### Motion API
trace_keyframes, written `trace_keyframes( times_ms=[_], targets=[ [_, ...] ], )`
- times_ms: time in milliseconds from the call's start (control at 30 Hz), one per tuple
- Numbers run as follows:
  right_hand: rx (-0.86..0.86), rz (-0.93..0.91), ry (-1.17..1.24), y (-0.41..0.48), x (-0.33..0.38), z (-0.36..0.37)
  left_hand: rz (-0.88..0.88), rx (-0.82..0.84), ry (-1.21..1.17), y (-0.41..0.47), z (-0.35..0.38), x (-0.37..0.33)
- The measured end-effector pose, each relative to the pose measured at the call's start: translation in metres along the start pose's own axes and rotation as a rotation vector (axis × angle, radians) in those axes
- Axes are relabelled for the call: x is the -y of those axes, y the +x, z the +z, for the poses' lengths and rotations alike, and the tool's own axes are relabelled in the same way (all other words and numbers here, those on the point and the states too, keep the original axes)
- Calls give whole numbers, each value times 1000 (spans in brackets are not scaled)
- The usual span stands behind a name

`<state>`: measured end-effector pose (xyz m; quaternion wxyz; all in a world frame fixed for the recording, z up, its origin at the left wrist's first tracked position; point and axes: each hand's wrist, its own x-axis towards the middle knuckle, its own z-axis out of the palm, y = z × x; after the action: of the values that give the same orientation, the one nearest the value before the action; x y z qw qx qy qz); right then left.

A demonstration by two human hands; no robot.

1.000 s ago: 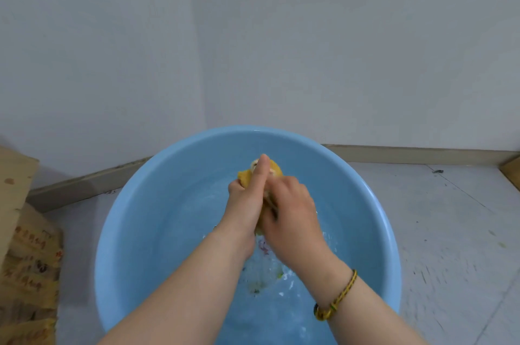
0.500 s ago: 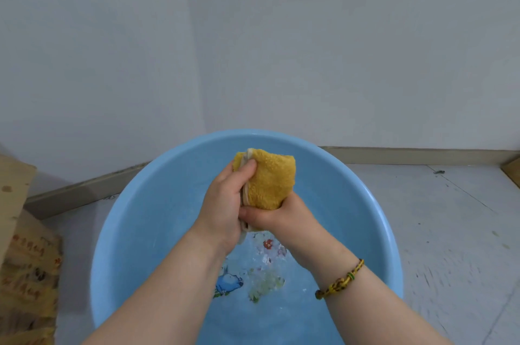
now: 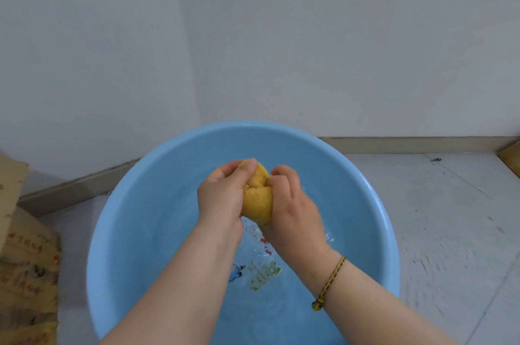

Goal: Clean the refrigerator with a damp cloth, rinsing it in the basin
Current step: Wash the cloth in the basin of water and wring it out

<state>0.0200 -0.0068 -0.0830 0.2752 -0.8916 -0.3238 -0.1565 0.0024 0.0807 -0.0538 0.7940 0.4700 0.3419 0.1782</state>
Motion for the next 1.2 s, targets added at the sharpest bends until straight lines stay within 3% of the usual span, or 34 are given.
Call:
trace_keyframes(
  times_ms=[67, 133, 267, 433, 533, 633, 733, 800, 867, 933, 1033, 1133, 1200],
  targets=[
    [44, 266, 201, 2, 8, -8, 32, 31, -67, 0, 3, -4],
    [303, 479, 404, 3, 11, -11, 56, 25, -101, 2, 5, -7],
    [524, 442, 505, 14, 10, -9, 113, 91, -79, 5, 1, -11],
    [818, 503, 873, 19, 4, -17, 93, 169, -49, 3, -2, -11],
    [920, 414, 677, 26, 0, -20, -41, 199, -127, 5, -8, -8],
    [802, 151, 202, 35, -1, -30, -168, 352, -180, 9, -16, -18],
    [283, -402, -290, 37, -17, -29, -303, 494, -23, 18, -31, -25],
    [49, -664, -359, 35, -26, -23, -415, 711, 274, 18, -40, -24],
    [-58, -797, -368, 36, -29, -15, -513, 917, 552, 14, -40, -23],
    [-84, -884, -390, 37, -28, -14, -517, 976, 784, 5, -33, -21],
    [-63, -906, -447, 33, -30, -10, -307, 838, 1165, 3, -21, -15],
    [3, -803, -543, 28, -32, -5, -40, 642, 1489, 6, -11, 0],
    [170, -674, -601, 25, -32, -2, 72, 520, 1634, 6, -6, 10]
  ],
)
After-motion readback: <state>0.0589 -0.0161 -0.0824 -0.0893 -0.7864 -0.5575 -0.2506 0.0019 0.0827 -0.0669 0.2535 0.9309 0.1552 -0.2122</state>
